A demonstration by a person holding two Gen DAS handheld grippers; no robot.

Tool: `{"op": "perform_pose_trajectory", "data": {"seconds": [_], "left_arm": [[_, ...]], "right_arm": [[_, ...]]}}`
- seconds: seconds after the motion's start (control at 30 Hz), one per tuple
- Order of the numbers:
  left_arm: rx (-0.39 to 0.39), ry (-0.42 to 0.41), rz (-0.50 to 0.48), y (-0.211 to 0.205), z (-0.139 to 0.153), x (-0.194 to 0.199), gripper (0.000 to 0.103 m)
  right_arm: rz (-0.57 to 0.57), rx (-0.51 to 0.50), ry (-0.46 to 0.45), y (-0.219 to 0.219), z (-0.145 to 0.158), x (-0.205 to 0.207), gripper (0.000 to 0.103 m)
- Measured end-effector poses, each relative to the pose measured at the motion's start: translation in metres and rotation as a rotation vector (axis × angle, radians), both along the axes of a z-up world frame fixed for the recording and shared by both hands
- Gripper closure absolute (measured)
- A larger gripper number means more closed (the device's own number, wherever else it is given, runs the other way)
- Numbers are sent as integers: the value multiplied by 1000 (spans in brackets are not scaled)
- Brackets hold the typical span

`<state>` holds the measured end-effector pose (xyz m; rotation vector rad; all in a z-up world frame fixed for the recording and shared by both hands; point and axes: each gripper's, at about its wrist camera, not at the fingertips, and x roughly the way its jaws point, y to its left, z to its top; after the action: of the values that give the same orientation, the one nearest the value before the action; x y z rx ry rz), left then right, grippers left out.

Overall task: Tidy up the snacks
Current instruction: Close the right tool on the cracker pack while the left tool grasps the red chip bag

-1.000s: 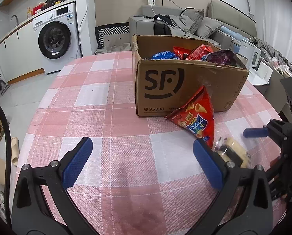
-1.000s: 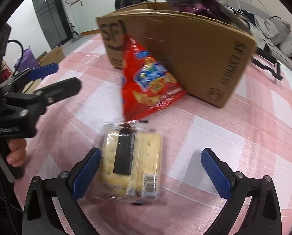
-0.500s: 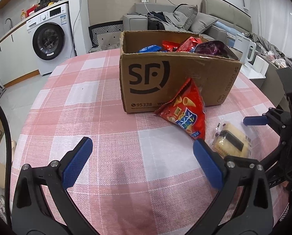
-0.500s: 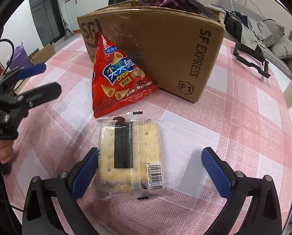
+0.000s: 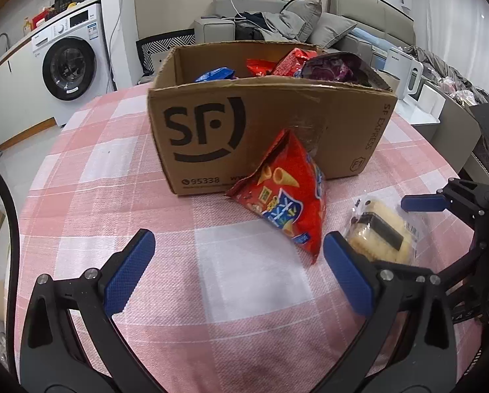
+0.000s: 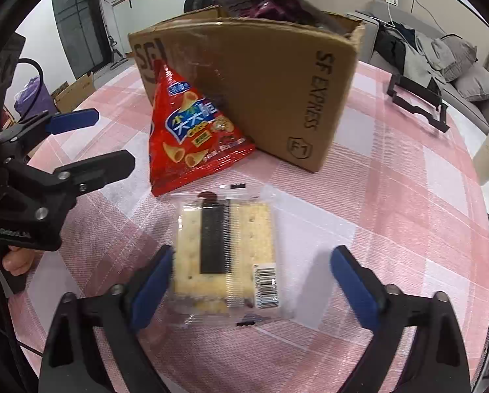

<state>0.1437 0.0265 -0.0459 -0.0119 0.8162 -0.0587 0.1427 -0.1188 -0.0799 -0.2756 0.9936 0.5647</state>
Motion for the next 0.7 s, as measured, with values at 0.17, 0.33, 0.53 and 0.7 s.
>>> {"op": "perform_pose_trajectory", "data": {"seconds": [0.17,0.33,0.53,0.7], "left_arm": [[29,12,-12,-11,-3,12,1],[31,32,-28,-19,-5,25,1],[50,48,-54,-29,-9,38,1],[35,64,-65,-33,-11,50,1]], "right_arm": [[-21,25,1,-9,4,3,30],[-23,34,-8,-12,6,4,43],[-12,59,-1,-14,7,4,43],[-22,74,4,-18,9,6,43]]}}
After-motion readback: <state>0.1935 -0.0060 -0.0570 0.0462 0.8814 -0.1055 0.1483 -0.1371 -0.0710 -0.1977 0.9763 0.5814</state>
